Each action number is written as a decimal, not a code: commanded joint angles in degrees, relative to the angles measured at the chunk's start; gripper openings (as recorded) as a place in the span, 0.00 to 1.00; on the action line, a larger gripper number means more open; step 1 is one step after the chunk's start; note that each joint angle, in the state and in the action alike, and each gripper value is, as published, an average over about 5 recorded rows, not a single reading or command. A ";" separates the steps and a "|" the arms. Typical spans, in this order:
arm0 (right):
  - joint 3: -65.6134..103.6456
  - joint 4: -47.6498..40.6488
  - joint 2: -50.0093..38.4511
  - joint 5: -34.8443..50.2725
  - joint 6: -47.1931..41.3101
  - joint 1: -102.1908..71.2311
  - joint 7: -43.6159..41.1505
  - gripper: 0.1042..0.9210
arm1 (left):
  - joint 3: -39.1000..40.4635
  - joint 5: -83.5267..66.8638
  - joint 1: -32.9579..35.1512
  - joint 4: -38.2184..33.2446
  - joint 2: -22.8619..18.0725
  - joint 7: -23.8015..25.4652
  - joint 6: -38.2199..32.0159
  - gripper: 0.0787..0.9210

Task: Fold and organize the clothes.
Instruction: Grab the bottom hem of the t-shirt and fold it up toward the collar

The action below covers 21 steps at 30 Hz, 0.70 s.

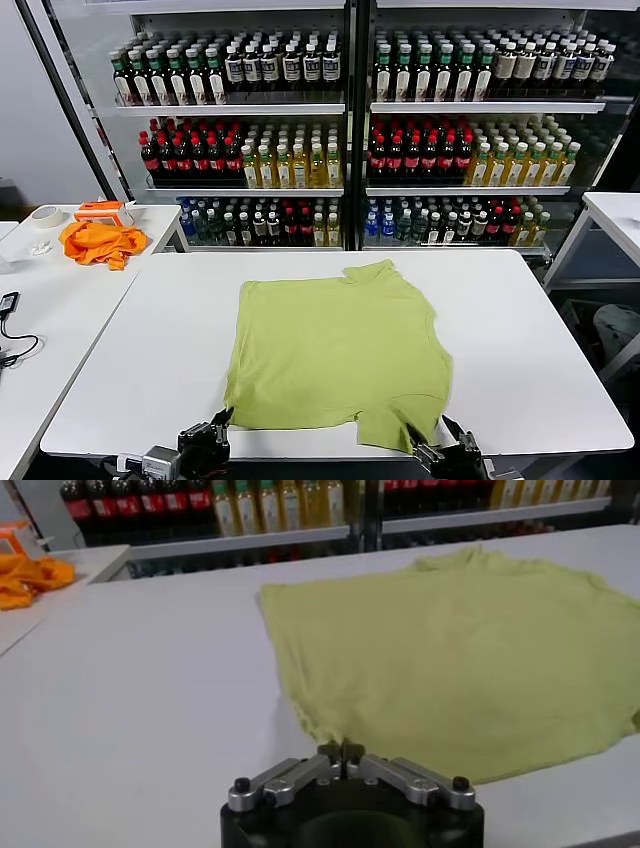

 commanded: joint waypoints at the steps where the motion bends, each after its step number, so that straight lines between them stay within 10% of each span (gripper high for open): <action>1: -1.71 -1.27 0.29 1.98 -1.90 1.66 0.34 0.41 | 0.38 0.47 -0.11 0.29 -0.36 0.28 -0.21 0.01; 12: -0.61 0.19 0.92 1.77 -1.67 0.59 0.96 0.03 | 1.08 1.28 -0.57 0.54 -0.76 0.57 -0.59 0.01; 21: 3.87 7.81 -1.44 2.72 -3.25 -4.01 -0.14 0.00 | -0.63 0.99 1.68 -1.41 -0.12 0.70 -0.91 0.01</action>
